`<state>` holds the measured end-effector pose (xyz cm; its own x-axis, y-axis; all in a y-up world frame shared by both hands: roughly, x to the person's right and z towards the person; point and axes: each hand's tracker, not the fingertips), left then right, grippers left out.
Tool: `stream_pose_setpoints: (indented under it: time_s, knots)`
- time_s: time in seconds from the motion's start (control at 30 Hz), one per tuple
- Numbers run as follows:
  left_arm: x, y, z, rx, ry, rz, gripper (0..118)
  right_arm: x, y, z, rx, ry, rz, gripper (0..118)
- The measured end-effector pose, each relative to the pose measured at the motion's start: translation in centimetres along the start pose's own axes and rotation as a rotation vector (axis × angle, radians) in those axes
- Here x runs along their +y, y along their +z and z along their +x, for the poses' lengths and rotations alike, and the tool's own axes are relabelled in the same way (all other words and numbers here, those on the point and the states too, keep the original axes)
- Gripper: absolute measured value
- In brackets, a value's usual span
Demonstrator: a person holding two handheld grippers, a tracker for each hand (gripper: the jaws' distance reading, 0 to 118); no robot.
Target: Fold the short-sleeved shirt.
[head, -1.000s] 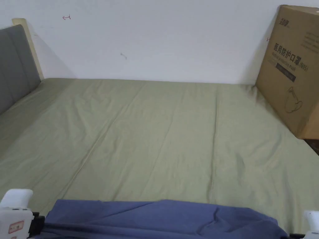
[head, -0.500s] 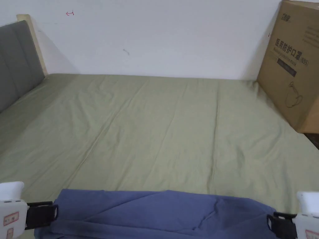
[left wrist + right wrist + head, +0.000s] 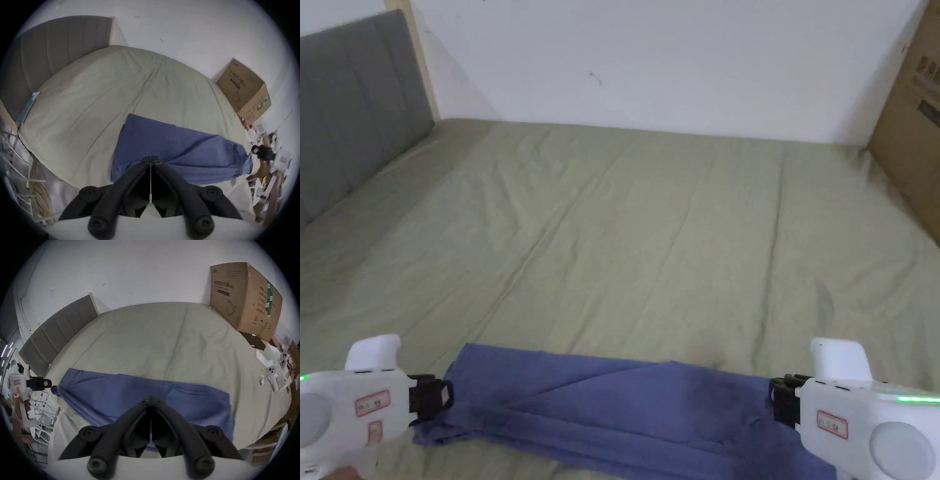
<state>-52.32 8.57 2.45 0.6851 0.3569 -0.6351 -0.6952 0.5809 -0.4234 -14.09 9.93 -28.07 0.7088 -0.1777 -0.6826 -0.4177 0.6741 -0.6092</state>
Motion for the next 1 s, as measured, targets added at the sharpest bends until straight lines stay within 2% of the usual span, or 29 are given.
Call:
stream_pose_setpoints:
  time_s: [0.03,0.07,0.1,0.13,0.17,0.23,0.33,0.4,0.5,0.53,0.57,0.6,0.63,0.67,0.7,0.73,0.77,0.8,0.83,0.93,1.0]
  knots:
    - [0.1,0.2,-0.6,-0.008,0.041,-0.001,10,0.1,-0.4,-0.5,0.006,-0.003,-0.005,0]
    - [0.2,0.2,-1.4,-0.009,0.076,0.0,33,0.1,-0.7,-1.0,0.018,0.001,-0.013,0]
    - [0.1,0.0,-2.1,-0.02,0.109,-0.003,66,0.0,-1.1,-1.5,0.031,0.012,-0.023,0]
    - [-0.1,-0.4,-2.8,-0.019,0.144,-0.021,104,-0.1,-1.4,-2.0,0.034,0.024,-0.029,0]
    - [-0.2,-0.6,-3.3,-0.024,0.173,-0.025,114,-0.2,-1.7,-2.4,0.04,0.036,-0.04,0]
    - [-0.7,-1.7,-4.4,-0.073,0.25,-0.032,113,-0.5,-2.3,-3.3,0.062,0.079,-0.072,0]
    - [-1.3,-4.6,-5.4,-0.063,0.35,-0.11,113,-0.8,-3.0,-4.3,0.057,0.127,-0.101,0]
    - [-1.9,-6.2,-5.7,-0.108,0.368,-0.133,114,-0.9,-3.4,-4.6,0.051,0.131,-0.109,0]
    - [-1.7,-6.5,-5.5,-0.1,0.396,-0.101,115,-0.8,-3.5,-4.6,0.057,0.116,-0.12,0]
    - [-1.5,-6.5,-5.6,-0.113,0.458,-0.076,112,-0.7,-3.7,-4.3,0.055,0.108,-0.125,0]
    - [-1.4,-6.5,-5.4,-0.12,0.523,-0.039,105,-0.8,-4.0,-4.3,0.05,0.102,-0.13,0]
    - [-1.3,-6.6,-5.0,-0.129,0.521,-0.034,90,-0.8,-4.3,-4.3,0.041,0.097,-0.142,0]
    - [-1.1,-6.9,-4.4,-0.086,0.464,-0.057,63,-0.8,-4.5,-4.4,0.032,0.095,-0.153,0]
    - [-1.0,-7.3,-3.7,0.029,0.354,-0.095,37,-0.9,-4.6,-4.3,0.024,0.098,-0.156,0]
    - [-1.0,-7.6,-3.4,0.105,0.292,-0.114,26,-1.0,-4.7,-4.4,0.019,0.101,-0.16,0]
    - [-1.1,-7.6,-4.0,0.061,0.298,-0.113,20,-1.2,-4.6,-4.4,0.015,0.107,-0.165,0]
    - [-0.9,-7.1,-4.7,-0.027,0.378,-0.101,11,-1.4,-4.5,-4.3,0.014,0.11,-0.166,0]
    - [-0.7,-6.6,-5.3,-0.062,0.469,-0.105,10,-1.5,-4.5,-4.1,0.015,0.11,-0.168,0]
    - [-0.6,-6.4,-5.3,-0.076,0.494,-0.092,10,-1.6,-4.6,-3.9,0.015,0.107,-0.174,0]
    - [-0.4,-6.2,-4.1,-0.005,0.331,-0.107,10,-1.8,-4.6,-3.4,-0.011,0.089,-0.182,0]
    - [0.0,-5.7,-4.0,-0.018,0.352,-0.1,10,-1.9,-4.3,-3.0,-0.024,0.088,-0.179,0]
